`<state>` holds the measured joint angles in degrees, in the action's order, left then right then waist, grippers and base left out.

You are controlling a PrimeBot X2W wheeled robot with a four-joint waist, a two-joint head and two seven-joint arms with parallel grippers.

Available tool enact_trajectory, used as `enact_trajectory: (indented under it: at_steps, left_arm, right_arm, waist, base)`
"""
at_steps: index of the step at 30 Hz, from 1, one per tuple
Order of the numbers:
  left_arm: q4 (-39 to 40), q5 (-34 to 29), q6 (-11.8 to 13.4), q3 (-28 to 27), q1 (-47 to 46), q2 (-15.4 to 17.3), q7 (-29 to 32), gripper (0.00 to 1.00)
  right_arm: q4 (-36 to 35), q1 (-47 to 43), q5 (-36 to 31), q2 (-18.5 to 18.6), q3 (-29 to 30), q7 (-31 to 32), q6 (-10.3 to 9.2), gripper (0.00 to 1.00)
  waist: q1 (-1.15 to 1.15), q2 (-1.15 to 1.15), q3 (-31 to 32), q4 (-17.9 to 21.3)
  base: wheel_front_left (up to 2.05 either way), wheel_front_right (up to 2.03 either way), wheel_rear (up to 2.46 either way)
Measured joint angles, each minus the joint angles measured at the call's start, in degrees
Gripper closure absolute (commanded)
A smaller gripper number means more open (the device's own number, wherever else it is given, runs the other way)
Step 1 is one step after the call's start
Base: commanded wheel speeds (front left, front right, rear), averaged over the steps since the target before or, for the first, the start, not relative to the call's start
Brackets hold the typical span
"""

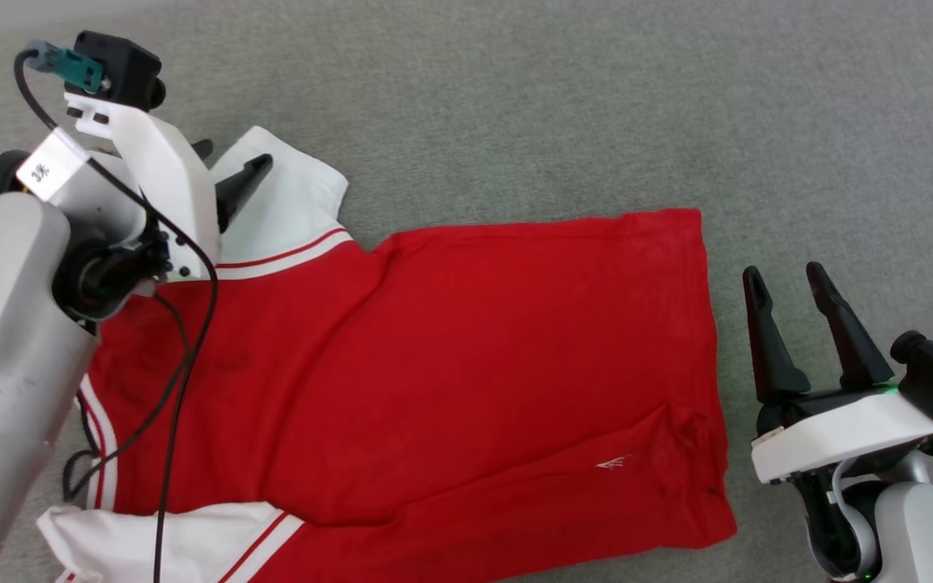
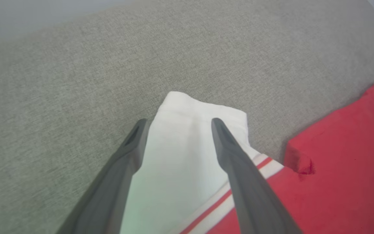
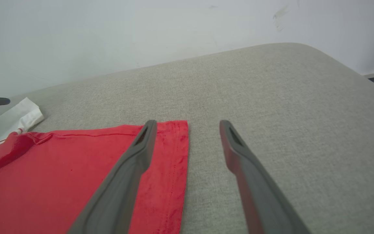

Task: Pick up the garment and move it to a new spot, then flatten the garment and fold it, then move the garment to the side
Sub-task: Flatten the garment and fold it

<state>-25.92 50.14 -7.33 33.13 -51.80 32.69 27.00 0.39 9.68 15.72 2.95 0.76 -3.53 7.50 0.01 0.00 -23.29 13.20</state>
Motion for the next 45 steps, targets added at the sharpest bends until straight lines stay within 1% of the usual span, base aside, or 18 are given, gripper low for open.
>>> enact_trajectory:
  at_steps: [1, 2, 8, 9, 10, 11, 12, 14, 17, 20, 23, 27, 31, 33, 37, 40, 45]
  left_arm:
    - [-0.9, 0.0, 0.0, 0.5, -0.8, 0.3, 1.2, 0.00]
    - [-3.2, 0.2, 0.0, 1.5, -2.0, 0.9, 3.7, 0.00]
    - [-9.5, 2.8, -0.2, 3.4, -5.1, 1.7, 11.7, 0.00]
    - [-10.0, 3.2, -0.2, 3.6, -5.5, 1.8, 13.1, 0.07]
    - [-10.6, 3.9, -0.2, 3.7, -6.0, 1.8, 14.5, 0.48]
    - [-11.1, 4.7, -0.2, 3.8, -6.3, 1.8, 15.7, 0.71]
    - [-11.4, 5.1, -0.2, 3.8, -6.4, 1.9, 16.5, 1.00]
    - [-12.1, 6.0, -0.2, 3.7, -6.7, 2.1, 17.2, 1.00]
    - [-12.7, 6.0, -0.2, 3.8, -6.6, 2.0, 16.2, 1.00]
    - [-13.0, 4.7, -0.3, 4.4, -6.4, 2.0, 12.8, 1.00]
    - [-13.5, 3.8, -0.2, 4.6, -6.1, 1.4, 8.7, 1.00]
    - [-13.0, 2.9, -0.2, 5.0, -6.1, 0.6, 3.7, 1.00]
    - [-11.4, 2.2, -0.2, 5.5, -5.8, 0.4, 0.3, 1.00]
    - [-10.2, 2.6, -0.2, 5.6, -5.5, -0.2, -1.3, 1.00]
    - [-7.9, 2.6, -0.2, 6.5, -4.7, -0.6, -3.4, 1.00]
    - [-5.8, 2.9, -0.2, 7.4, -3.9, -0.8, -4.6, 1.00]
    - [-4.0, 5.0, -0.2, 7.8, -2.9, -0.7, -5.6, 1.00]
  right_arm:
    - [0.3, 0.1, 0.3, 0.0, -0.4, -0.3, 0.01, 0.00]
    - [1.1, 0.5, 1.3, 0.0, -1.1, -0.7, 0.00, 0.00]
    - [3.9, 1.5, 3.2, 0.0, -2.3, -2.1, 0.00, 0.00]
    - [4.3, 1.6, 3.5, 0.0, -2.4, -2.5, 0.00, 0.00]
    - [4.8, 1.8, 3.6, 0.0, -2.4, -2.5, 0.00, 0.00]
    - [5.2, 1.9, 4.0, 0.0, -2.5, -2.5, 0.00, 0.00]
    - [5.5, 1.9, 4.1, 0.0, -2.6, -2.6, 0.00, 0.00]
    - [6.2, 2.1, 4.8, 0.0, -3.0, -2.5, 0.00, 0.00]
    - [6.9, 2.4, 5.5, 0.0, -3.1, -2.2, 0.00, 0.00]
    - [7.5, 3.9, 6.7, 0.0, -3.2, -0.8, 0.00, 0.00]
    - [9.0, 6.1, 6.3, 0.0, -2.4, 1.9, 0.00, 0.00]
    - [12.0, 10.1, 5.2, 0.6, -1.6, 9.5, 0.00, 0.00]
    - [15.1, 14.3, 5.5, 3.5, -1.7, 19.2, 0.00, 0.00]
    - [16.7, 16.6, 6.5, 5.0, -1.9, 24.3, 0.00, 0.00]
    - [20.2, 20.1, 6.5, 8.1, -3.2, 32.7, 0.01, 0.00]
    - [23.1, 22.9, 6.3, 9.8, -4.0, 37.1, 0.00, 0.00]
    - [27.6, 25.6, 6.2, 11.2, -5.7, 41.8, -0.01, 0.00]
  waist:
    - [0.00, 0.00, -0.4, 0.4]
    - [0.00, 0.00, -1.1, 1.3]
    - [-0.01, 0.00, -3.3, 3.7]
    - [-0.02, 0.00, -3.5, 4.0]
    - [-0.02, 0.00, -3.7, 4.3]
    - [-0.03, 0.00, -3.8, 4.5]
    - [-0.03, 0.00, -3.9, 4.7]
    - [-0.03, 0.00, -4.1, 5.0]
    - [-0.03, 0.00, -4.0, 5.0]
    - [-0.03, 0.00, -3.6, 4.7]
    - [-0.02, 0.00, -2.8, 4.0]
    - [-0.01, 0.00, -1.6, 2.3]
    - [-0.01, 0.00, -0.3, -0.3]
    - [-0.01, 0.00, 0.2, -1.7]
    - [-0.01, 0.00, 1.1, -4.6]
    - [-0.01, 0.00, 1.3, -6.8]
    - [-0.01, 0.00, 1.2, -9.4]
  base:
    - [0.00, 0.00, 0.00]
    - [0.00, 0.00, 0.00]
    - [0.00, 0.00, 0.00]
    - [0.00, 0.00, 0.00]
    - [0.00, 0.00, 0.00]
    - [0.00, 0.00, 0.00]
    - [0.00, 0.00, 0.00]
    - [0.00, 0.00, 0.00]
    - [0.00, 0.00, 0.00]
    - [0.00, 0.00, 0.00]
    - [0.00, 0.00, 0.00]
    - [0.00, 0.00, 0.00]
    - [0.00, 0.00, 0.00]
    - [0.00, 0.00, 0.00]
    - [0.00, 0.00, 0.00]
    - [0.00, 0.00, 0.00]
    - [0.00, 0.00, 0.00]
